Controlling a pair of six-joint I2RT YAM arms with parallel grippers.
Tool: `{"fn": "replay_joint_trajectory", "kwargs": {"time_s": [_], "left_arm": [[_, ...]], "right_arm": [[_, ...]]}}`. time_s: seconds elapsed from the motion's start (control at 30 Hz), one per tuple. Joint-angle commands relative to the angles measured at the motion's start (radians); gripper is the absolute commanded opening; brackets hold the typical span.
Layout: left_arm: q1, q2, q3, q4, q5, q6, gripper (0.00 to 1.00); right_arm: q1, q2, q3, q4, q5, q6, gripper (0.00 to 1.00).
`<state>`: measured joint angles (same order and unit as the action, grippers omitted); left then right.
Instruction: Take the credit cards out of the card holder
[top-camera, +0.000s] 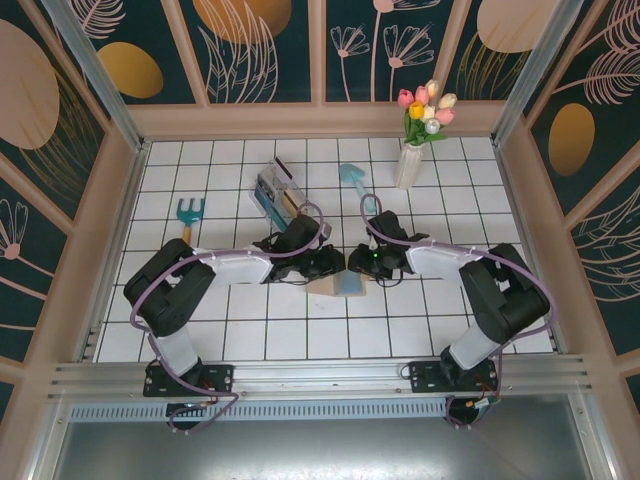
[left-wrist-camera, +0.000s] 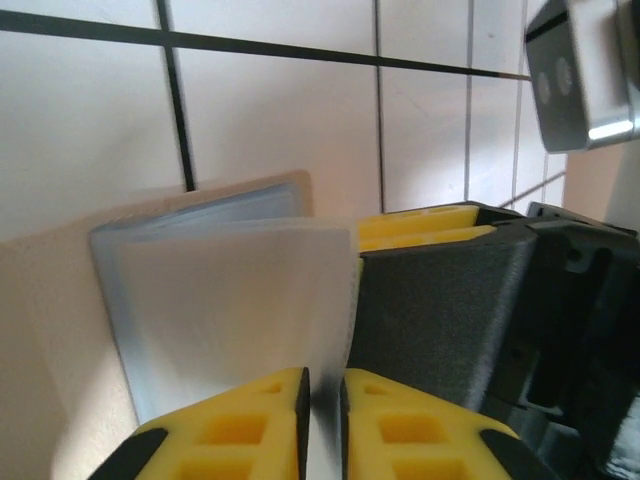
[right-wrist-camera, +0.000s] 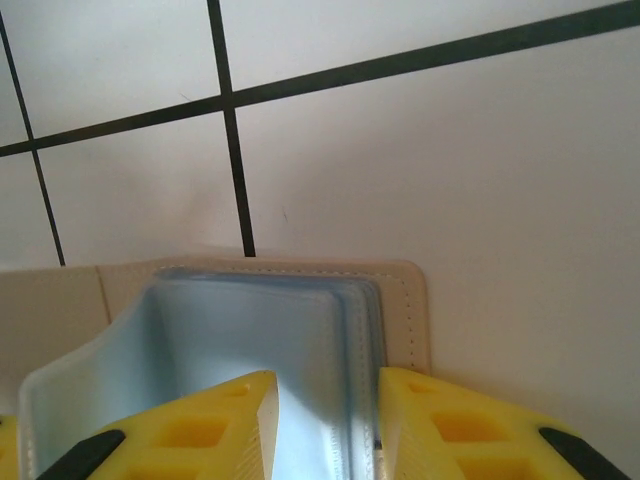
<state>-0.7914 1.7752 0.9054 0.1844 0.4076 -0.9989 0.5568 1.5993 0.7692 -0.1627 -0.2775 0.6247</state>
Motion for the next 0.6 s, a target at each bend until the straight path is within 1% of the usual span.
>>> {"fn": "replay_joint_trajectory", "kwargs": {"time_s": [0.0, 0.13, 0.23, 0.27, 0.33, 0.4, 0.47, 0.57], "left_arm": [[0.003, -0.055, 0.016, -0.091, -0.083, 0.021, 0.24], [0.013, -0.129, 0.035, -0.195, -0.183, 0.043, 0.31], [0.032, -0.186, 0.049, -0.285, -0.277, 0.072, 0.36], [0.043, -0.209, 0.057, -0.326, -0.312, 0.086, 0.39], [0.07, -0.253, 0.061, -0.399, -0.38, 0.115, 0.42], [0.105, -0.31, 0.094, -0.467, -0.454, 0.147, 0.48], [0.143, -0.366, 0.1, -0.514, -0.536, 0.172, 0.57], [0.195, -0.453, 0.104, -0.562, -0.68, 0.209, 0.73]], "right_arm": [[-0.004, -0.006, 0.023, -0.011, 0.011, -0.014, 0.34], [-0.005, -0.099, 0.012, -0.074, 0.139, 0.04, 0.35], [-0.041, -0.187, 0.014, -0.112, 0.237, 0.061, 0.38], [-0.045, -0.22, 0.017, -0.124, 0.272, 0.065, 0.43], [-0.053, -0.285, 0.022, -0.133, 0.343, 0.064, 0.51], [-0.068, -0.351, 0.029, -0.132, 0.403, 0.046, 0.6], [-0.082, -0.404, 0.045, -0.135, 0.481, 0.027, 0.66], [-0.112, -0.466, 0.071, -0.119, 0.581, -0.015, 0.71]]}}
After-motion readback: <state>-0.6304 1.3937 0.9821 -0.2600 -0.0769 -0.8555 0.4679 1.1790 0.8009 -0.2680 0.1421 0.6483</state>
